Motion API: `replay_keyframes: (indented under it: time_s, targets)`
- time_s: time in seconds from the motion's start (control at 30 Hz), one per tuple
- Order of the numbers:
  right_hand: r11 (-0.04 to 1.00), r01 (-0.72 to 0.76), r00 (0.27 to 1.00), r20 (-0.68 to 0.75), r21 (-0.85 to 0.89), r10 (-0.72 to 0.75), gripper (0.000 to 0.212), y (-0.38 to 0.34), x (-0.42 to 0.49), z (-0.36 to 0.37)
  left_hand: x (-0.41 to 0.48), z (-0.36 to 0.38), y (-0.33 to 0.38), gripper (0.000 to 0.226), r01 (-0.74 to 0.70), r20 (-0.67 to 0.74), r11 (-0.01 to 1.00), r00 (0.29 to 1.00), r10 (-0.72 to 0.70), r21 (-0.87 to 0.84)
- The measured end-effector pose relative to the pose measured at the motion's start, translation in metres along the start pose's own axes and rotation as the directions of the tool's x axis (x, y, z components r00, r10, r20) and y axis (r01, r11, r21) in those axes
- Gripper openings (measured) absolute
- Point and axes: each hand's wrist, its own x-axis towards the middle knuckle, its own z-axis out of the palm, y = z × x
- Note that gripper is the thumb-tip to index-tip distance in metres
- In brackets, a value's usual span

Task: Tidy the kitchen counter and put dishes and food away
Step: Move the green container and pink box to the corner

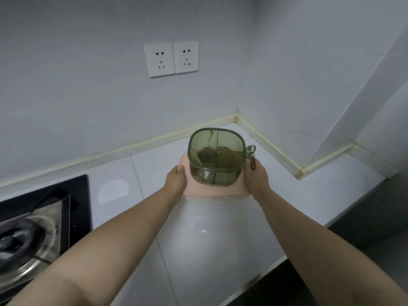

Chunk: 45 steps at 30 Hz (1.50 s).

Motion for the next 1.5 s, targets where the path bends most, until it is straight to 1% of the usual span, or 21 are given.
replay_keyframes:
  time_s: [0.1,0.27,0.43,0.53,0.6,0.7,0.8,0.9,0.97,1.07,1.13,1.17,1.27,1.4,1.5]
  targets:
    - [0.998,0.046,0.998,0.036,0.039,-0.048,0.042,-0.022,-0.005,0.009,-0.005,-0.021,0.001,0.041,0.0,-0.058,1.0,0.998,-0.001,-0.019]
    - [0.992,0.114,0.984,0.135,0.044,-0.119,0.043,-0.06,-0.023,0.035,-0.026,-0.069,0.005,0.042,-0.01,-0.18,0.997,0.984,-0.004,-0.077]
    - [0.981,0.177,0.951,0.242,0.079,-0.191,0.039,-0.106,-0.065,0.08,-0.054,-0.144,0.008,0.042,-0.015,-0.303,0.995,0.953,-0.016,-0.098]
    - [0.976,0.174,0.933,0.296,0.129,-0.206,0.036,-0.129,-0.097,0.106,-0.072,-0.189,0.002,0.042,-0.013,-0.388,0.999,0.922,-0.006,-0.047]
    - [0.97,0.188,0.916,0.329,0.152,-0.229,0.037,-0.145,-0.129,0.129,-0.092,-0.23,-0.005,0.042,-0.017,-0.428,0.998,0.904,-0.014,-0.069]
    - [0.966,0.202,0.896,0.369,0.162,-0.249,0.039,-0.162,-0.178,0.16,-0.129,-0.283,-0.017,0.041,0.009,-0.466,0.992,0.882,-0.066,-0.125]
    - [0.962,0.209,0.858,0.44,0.173,-0.266,0.04,-0.182,-0.246,0.199,-0.177,-0.352,-0.039,0.04,0.003,-0.522,0.988,0.849,-0.082,-0.152]
    - [0.96,0.199,0.83,0.486,0.198,-0.272,0.04,-0.196,-0.305,0.228,-0.219,-0.406,-0.055,0.037,-0.002,-0.547,0.982,0.831,-0.102,-0.187]
    - [0.959,0.183,0.816,0.511,0.214,-0.27,0.04,-0.206,-0.346,0.253,-0.246,-0.447,-0.067,0.038,-0.013,-0.581,0.983,0.808,-0.097,-0.182]
    - [0.953,0.183,0.791,0.539,0.241,-0.288,0.036,-0.219,-0.401,0.283,-0.281,-0.498,-0.082,0.039,-0.018,-0.634,0.986,0.768,-0.094,-0.168]
    - [0.951,0.204,0.767,0.565,0.234,-0.304,0.037,-0.232,-0.447,0.308,-0.312,-0.541,-0.097,0.039,-0.023,-0.662,0.981,0.741,-0.114,-0.194]
    - [0.951,0.209,0.763,0.57,0.229,-0.305,0.038,-0.235,-0.457,0.312,-0.319,-0.551,-0.1,0.039,-0.023,-0.667,0.977,0.733,-0.129,-0.214]
    - [0.945,0.234,0.708,0.627,0.227,-0.326,0.036,-0.247,-0.511,0.344,-0.355,-0.599,-0.123,0.038,-0.02,-0.697,0.957,0.69,-0.196,-0.289]
    - [0.949,0.221,0.645,0.695,0.226,-0.316,0.038,-0.268,-0.57,0.385,-0.394,-0.655,-0.151,0.035,-0.048,-0.713,0.919,0.647,-0.27,-0.392]
    - [0.948,0.228,0.587,0.746,0.222,-0.316,0.038,-0.285,-0.608,0.419,-0.415,-0.695,-0.172,0.035,-0.074,-0.74,0.906,0.606,-0.291,-0.418]
